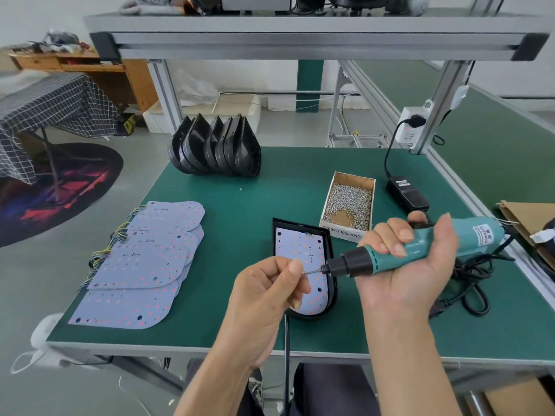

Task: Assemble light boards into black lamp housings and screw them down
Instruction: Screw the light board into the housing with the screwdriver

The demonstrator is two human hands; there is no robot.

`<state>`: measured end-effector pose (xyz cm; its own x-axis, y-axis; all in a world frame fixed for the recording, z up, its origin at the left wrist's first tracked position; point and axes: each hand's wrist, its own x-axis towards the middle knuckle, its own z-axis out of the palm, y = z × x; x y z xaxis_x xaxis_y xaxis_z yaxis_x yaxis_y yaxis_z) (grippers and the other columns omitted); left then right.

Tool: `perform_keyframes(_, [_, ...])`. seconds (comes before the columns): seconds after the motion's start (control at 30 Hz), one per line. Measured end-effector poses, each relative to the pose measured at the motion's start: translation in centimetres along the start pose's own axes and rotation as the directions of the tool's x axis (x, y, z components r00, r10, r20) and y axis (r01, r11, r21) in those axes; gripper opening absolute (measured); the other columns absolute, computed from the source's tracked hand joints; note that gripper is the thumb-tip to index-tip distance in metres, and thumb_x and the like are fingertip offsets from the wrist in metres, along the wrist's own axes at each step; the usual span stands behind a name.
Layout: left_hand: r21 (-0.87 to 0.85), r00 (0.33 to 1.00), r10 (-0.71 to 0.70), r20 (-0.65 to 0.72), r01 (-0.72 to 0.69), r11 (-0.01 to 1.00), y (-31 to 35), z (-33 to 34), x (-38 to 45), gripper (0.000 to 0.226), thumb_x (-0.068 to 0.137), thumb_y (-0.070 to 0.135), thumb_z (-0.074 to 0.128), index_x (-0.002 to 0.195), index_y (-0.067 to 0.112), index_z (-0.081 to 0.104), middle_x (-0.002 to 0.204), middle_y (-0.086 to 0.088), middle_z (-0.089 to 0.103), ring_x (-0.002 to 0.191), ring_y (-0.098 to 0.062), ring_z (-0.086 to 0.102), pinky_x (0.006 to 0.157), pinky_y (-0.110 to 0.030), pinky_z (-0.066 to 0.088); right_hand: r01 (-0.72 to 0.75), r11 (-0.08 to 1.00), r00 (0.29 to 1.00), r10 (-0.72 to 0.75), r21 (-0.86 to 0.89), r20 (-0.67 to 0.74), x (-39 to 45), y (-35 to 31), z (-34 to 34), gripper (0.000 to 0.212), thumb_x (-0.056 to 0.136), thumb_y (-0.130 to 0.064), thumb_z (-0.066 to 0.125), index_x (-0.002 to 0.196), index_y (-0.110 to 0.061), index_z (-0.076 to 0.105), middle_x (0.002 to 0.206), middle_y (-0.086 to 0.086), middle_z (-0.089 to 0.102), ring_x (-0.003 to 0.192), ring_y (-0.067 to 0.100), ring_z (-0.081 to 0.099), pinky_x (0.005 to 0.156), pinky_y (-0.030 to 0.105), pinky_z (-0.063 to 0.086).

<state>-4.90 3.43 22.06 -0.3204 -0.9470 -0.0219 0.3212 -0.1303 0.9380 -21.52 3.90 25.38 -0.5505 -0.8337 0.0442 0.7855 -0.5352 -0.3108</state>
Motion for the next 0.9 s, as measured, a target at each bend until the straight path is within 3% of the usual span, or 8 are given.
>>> perform_keyframes(0.23, [0.055,1.000,0.016,0.000,-0.016,0.998,-0.5,0.0,0.2,0.026,0.083,0.044,0.073,0.072,0.021,0.072,0.073,-0.009,0.066,0.064,-0.017,0.050,0.058,-0.022,0.044,0.020,0.999,1.000,-0.021,-0.025,-0.004,-0.1,-0.2,-0.2,0.026,0.093,-0.044,0.060,0.082,-0.021,0.060,0.059,-0.010,0.046,0.047,0.004,0.037,0.049,0.018,0.036])
perform_keyframes(0.67, [0.104,1.000,0.029,-0.008,-0.028,0.994,-1.2,-0.2,0.3,0.029,0.084,0.047,0.072,0.073,0.020,0.071,0.073,-0.009,0.067,0.066,-0.020,0.049,0.059,-0.025,0.043,0.029,0.999,0.999,-0.031,-0.044,-0.041,-0.3,-0.1,0.0,0.027,0.096,-0.043,0.057,0.082,-0.021,0.059,0.058,-0.009,0.045,0.046,0.004,0.036,0.049,0.018,0.036])
perform_keyframes(0.9, [0.119,1.000,0.026,-0.012,-0.024,0.993,-1.4,-0.2,0.2,0.031,0.083,0.048,0.072,0.074,0.019,0.071,0.072,-0.010,0.067,0.064,-0.020,0.048,0.060,-0.025,0.043,-0.044,0.987,0.993,0.026,-0.152,-0.114,-1.3,-0.9,0.9,0.034,0.107,-0.048,0.039,0.083,-0.026,0.044,0.073,-0.010,0.028,0.061,0.005,0.027,0.061,0.020,0.029])
